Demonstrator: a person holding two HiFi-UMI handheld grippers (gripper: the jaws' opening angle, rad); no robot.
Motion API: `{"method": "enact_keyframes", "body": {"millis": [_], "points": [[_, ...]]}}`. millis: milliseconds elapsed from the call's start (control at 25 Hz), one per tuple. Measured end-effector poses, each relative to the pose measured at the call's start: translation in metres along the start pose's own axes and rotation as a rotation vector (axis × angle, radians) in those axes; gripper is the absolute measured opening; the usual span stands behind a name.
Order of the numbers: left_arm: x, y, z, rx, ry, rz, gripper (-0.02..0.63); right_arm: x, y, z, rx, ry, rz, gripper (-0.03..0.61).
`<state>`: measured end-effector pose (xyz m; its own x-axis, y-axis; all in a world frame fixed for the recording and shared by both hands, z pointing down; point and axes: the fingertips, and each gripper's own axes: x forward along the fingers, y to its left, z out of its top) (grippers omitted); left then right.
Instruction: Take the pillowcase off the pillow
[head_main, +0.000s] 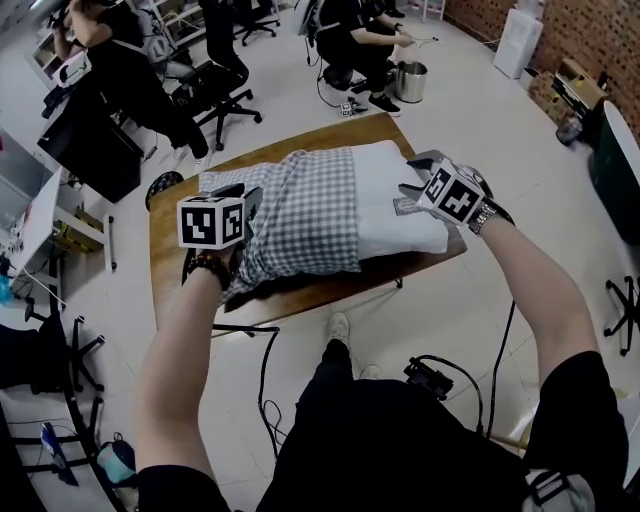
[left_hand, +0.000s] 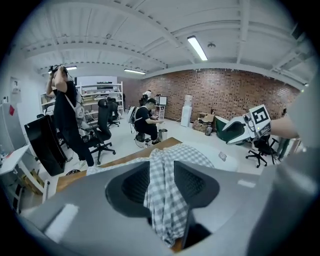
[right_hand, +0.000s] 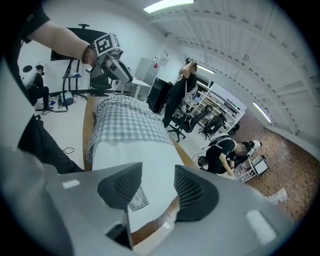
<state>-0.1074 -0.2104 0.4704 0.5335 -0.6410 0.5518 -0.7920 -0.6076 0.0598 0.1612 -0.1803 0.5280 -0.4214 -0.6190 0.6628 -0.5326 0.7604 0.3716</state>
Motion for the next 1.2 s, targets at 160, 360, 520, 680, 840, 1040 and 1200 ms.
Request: {"method": "enact_keyframes", "body": {"millis": [160,360,520,680,840,1040,1200], "points": [[0.030,0.002,0.026,0.049,0.020,-0.054,0.184,0.021,-0.022,0.010,0.005,0.011,0.020,0.201],[0.067,0.004,0.054,0.092,0.050,-0.129,0.211,0.051,-0.047,0.015,0.038,0.041,0.060,0.209],[0.096,0.016,0.072,0.120,0.094,-0.167,0.226,0.075,-0.075,0.026,0.063,0.062,0.087,0.216],[0.127,0.032,0.086,0.129,0.139,-0.207,0.234,0.107,-0.102,0.039,0.080,0.075,0.114,0.223],[0.164,0.047,0.102,0.130,0.200,-0.247,0.235,0.141,-0.131,0.044,0.094,0.091,0.151,0.243],[0.205,0.062,0.107,0.129,0.280,-0.304,0.245,0.180,-0.148,0.043,0.141,0.151,0.243,0.275],[0.238,0.067,0.101,0.126,0.361,-0.359,0.253,0.204,-0.167,0.040,0.224,0.186,0.324,0.285]]}}
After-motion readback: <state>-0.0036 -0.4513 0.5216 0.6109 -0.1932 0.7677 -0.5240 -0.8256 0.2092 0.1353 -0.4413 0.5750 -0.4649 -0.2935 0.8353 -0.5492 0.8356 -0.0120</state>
